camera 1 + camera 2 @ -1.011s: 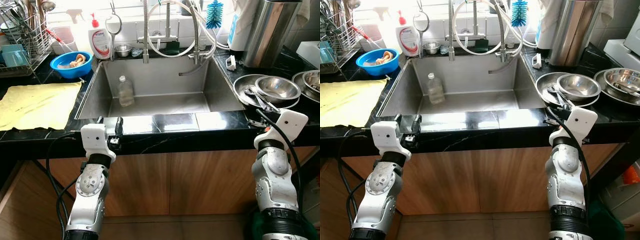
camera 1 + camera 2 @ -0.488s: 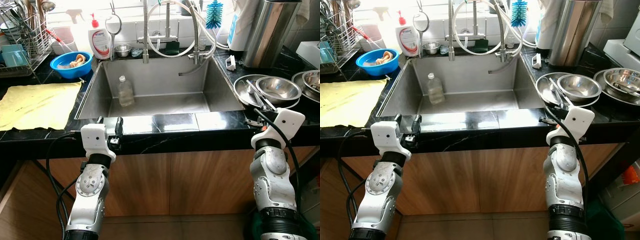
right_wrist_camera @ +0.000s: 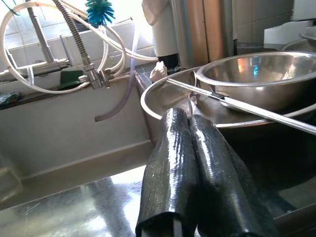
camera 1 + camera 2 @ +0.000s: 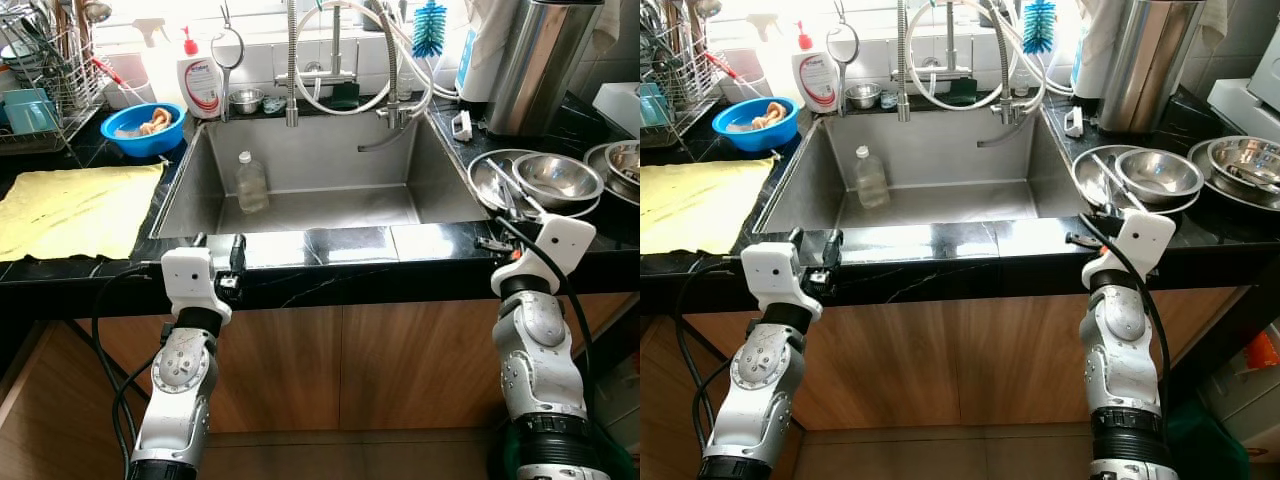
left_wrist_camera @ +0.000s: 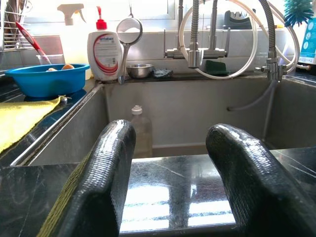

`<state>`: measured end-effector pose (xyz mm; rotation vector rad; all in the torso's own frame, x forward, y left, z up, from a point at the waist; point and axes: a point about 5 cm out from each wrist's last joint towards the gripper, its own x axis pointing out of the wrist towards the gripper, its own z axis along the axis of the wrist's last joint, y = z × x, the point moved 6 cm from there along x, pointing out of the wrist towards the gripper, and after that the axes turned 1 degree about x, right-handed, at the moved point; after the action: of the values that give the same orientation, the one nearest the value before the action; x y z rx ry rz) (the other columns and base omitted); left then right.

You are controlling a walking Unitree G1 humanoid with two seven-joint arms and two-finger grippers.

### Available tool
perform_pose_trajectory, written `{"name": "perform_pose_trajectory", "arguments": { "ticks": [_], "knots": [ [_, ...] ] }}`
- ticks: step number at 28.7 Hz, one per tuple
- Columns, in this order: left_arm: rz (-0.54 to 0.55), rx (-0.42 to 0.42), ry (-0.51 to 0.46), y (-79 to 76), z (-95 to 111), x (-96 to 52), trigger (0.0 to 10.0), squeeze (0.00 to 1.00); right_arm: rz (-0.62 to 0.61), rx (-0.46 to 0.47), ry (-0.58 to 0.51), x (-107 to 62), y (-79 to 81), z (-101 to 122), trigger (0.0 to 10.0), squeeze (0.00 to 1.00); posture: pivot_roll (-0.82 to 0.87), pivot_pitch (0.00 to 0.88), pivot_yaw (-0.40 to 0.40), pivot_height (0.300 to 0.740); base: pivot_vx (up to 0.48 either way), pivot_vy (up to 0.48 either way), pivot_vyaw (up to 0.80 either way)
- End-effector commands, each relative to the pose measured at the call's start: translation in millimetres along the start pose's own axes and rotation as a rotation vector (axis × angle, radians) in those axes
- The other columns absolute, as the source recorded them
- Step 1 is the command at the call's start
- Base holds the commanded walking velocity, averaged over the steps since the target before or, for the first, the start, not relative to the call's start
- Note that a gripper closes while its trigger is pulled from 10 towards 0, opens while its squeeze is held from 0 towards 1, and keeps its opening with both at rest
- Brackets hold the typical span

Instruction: Kitchen organization

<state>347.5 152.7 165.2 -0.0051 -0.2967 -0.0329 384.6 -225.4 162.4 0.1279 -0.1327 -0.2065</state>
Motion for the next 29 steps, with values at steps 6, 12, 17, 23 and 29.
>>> {"name": "perform_pose_trajectory", "arguments": {
  "ticks": [6,12,17,23,29],
  "knots": [
    [0.008,0.020,-0.002,5.0,2,0.1,10.0,0.00,0.060,0.041,-0.041,0.6,16.0,10,10.0,0.00,-0.13,0.000,0.075,0.740,0.000,0.000,0.00],
    [0.007,0.019,-0.002,5.0,2,0.3,10.0,0.00,0.083,0.055,-0.069,0.4,20.5,17,10.0,0.00,-0.13,0.000,0.077,0.740,0.000,0.000,0.00],
    [0.007,0.020,-0.002,4.8,2,0.7,10.0,0.00,0.089,0.085,-0.087,0.9,22.4,22,10.0,0.00,-0.13,0.000,0.078,0.740,0.000,0.000,0.00],
    [0.006,0.020,0.000,4.6,2,0.4,10.0,0.00,0.078,0.081,-0.078,1.0,19.2,21,10.0,0.00,-0.13,0.000,0.076,0.740,0.000,0.000,0.00],
    [0.007,0.019,0.000,4.8,2,0.1,10.0,0.00,0.018,-0.048,-0.126,-8.0,5.3,27,10.0,0.00,-0.13,0.000,0.077,0.740,0.000,0.000,0.00]
  ]
}}
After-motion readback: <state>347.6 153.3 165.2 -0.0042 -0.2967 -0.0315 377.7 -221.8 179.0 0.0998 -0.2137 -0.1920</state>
